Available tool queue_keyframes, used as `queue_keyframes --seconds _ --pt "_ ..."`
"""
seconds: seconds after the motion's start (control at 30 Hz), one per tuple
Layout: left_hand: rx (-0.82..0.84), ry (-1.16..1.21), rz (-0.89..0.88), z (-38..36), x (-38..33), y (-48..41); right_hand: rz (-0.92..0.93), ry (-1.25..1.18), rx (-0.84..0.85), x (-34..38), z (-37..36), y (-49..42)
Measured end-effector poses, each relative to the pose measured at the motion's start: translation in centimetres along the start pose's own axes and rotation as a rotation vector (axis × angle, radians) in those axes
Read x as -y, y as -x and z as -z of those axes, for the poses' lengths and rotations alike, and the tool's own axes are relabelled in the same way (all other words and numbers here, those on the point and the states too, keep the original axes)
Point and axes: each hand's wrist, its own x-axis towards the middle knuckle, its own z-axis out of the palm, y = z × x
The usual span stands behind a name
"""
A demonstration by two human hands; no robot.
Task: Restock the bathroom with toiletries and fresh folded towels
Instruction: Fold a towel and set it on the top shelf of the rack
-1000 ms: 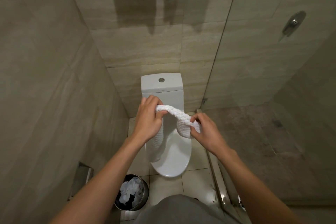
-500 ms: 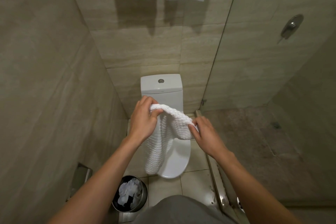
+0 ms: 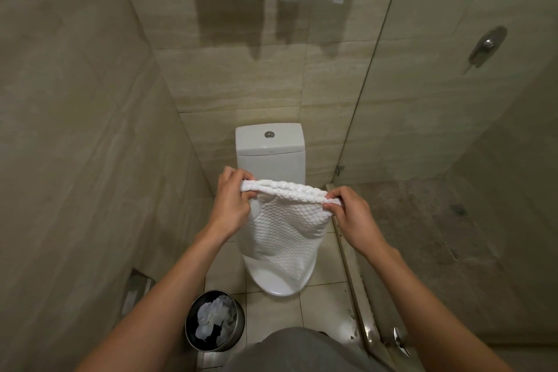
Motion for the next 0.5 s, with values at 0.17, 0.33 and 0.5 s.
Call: queue_keyframes --seconds 0.17,0.33,0.5 --pt "-0.040 0.052 0.088 0.3 0.0 -0.1 -0.018 -0.046 -0.024 0.5 0.7 -0.2" --pt "0.038 0.162 0.137 0.1 -0.7 0.1 -0.046 0.075 0.010 -0.3 1.3 -0.6" --pt "0.071 0.198 0.099 -0.7 -2.8 0.5 0.002 0.172 0.042 -0.7 1.5 -0.3"
